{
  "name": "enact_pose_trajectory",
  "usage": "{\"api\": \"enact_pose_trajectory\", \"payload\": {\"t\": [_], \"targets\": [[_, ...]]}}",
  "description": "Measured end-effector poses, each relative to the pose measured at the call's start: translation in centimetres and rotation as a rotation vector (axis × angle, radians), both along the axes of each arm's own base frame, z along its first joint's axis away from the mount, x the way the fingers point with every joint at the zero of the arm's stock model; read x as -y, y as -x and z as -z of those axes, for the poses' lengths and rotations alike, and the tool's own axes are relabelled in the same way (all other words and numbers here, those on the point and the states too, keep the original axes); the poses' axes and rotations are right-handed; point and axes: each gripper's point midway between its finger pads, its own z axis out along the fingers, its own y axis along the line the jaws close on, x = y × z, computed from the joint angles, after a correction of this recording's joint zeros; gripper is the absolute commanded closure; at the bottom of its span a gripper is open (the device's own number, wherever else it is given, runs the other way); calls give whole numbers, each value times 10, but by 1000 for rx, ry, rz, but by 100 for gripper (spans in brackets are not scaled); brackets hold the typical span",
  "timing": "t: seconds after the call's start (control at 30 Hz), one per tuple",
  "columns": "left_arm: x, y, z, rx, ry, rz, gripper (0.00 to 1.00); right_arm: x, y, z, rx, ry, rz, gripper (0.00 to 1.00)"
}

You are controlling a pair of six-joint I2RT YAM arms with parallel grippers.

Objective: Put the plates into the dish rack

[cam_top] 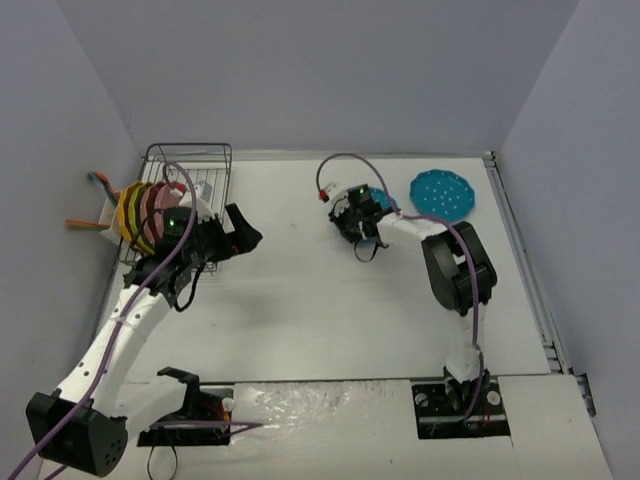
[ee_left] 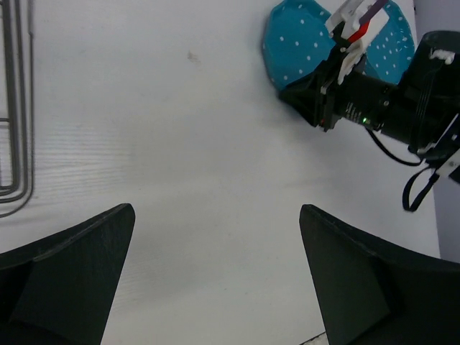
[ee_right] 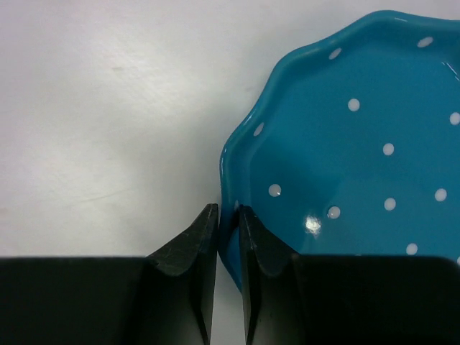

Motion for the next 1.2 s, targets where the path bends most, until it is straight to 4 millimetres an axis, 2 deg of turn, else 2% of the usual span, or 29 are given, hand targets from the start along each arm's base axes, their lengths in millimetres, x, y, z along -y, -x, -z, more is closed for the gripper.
{"api": "enact_pose_trajectory", "payload": {"t": [0.23,0.33,0.47,0.57,0.7,0.87,1.0,1.2], "targets": [[42,15,58,-189,67,-11,3,-65,95,0,-57,-25,-76,100],[50,14,73,-251,79,-48,3,-88,132,-1,-84,-84,-92,100],[51,8,86,-305,102,-113,3,-99,181,-3,-139,-139,-98,100],[50,6,94,-331,117,-154,3,-103,204,-9,-154,-175,-75,100],[52,1,97,-342,139,-185,3,-108,215,-28,-148,-253,-41,100],[55,-3,96,-338,172,-203,3,-109,212,-56,-111,-339,-7,100],[62,-7,95,-341,211,-192,3,-110,209,-69,-89,-377,-1,100],[83,-6,116,-424,243,-148,7,-109,210,-81,-61,-419,-7,100]]}}
